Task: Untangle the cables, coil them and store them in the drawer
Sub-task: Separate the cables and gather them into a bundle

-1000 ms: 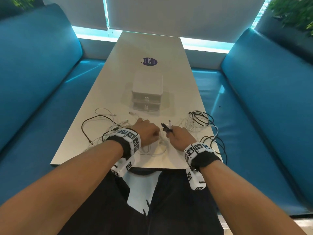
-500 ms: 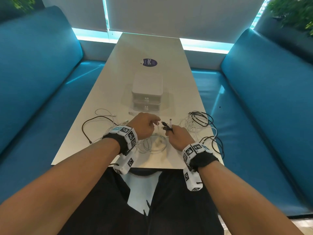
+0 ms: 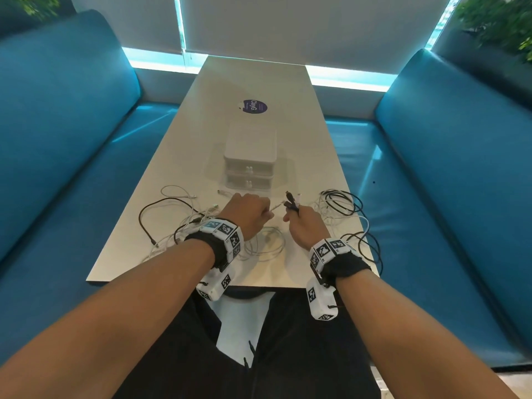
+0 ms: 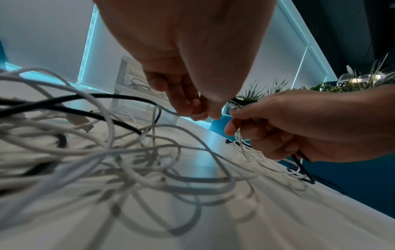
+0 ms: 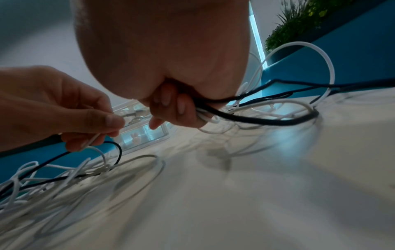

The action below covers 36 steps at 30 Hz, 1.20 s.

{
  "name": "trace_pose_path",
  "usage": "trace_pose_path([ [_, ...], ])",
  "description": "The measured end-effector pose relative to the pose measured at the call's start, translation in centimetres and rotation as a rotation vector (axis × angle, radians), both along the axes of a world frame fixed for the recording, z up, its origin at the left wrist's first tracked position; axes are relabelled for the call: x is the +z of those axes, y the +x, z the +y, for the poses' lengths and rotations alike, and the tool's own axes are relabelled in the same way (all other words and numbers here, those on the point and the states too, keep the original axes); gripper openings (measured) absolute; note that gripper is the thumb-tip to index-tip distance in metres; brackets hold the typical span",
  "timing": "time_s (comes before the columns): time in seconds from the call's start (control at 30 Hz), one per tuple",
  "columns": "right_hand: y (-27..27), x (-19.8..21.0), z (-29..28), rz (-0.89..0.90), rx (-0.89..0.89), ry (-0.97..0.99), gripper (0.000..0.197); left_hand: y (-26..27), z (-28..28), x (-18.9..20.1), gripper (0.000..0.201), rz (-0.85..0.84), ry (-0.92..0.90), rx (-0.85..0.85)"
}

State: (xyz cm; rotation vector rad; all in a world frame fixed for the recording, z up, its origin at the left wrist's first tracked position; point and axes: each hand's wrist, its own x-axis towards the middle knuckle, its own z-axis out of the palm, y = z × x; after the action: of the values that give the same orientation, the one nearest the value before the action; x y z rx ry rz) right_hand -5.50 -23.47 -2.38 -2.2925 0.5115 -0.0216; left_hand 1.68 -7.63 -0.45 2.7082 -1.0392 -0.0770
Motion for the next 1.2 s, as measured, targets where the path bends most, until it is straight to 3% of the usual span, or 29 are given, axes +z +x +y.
trace_pose_path([
  [0.2,0.2,0.3,0.6,-0.02,0.081,-0.02,0.036,-1.2,-1.1,-0.6,0.022,0.095,-0.132,-0.071],
  [0.43,0.5,-0.5,0.0,0.094,0.067,-0.288,0.038,-0.8,-0.3,-1.0,0.03,-0.091,0.242,-0.094],
  [0.6,0.6,-0.3,0.4,0.031,0.143,-0.24,0.035,-0.5,-0.2,-1.4,0.032,-0.101,0.253,-0.087],
  [0.8,0.0,0.1,-1.5,0.119,0.127,-0.52,0.024,0.4,0.8,-0.6,0.03,-0.144,0.267,-0.079],
  [0.97,0.6,0.3,-1.2,0.085,0.07,-0.429,0.026,1.0,0.5,-0.4,0.03,-0.139,0.242,-0.038],
  [1.2,0.6,2.0,0.8,-0.098,0.269,-0.235,0.023,0.4,0.0,-1.2,0.028,-0.141,0.306,-0.094],
])
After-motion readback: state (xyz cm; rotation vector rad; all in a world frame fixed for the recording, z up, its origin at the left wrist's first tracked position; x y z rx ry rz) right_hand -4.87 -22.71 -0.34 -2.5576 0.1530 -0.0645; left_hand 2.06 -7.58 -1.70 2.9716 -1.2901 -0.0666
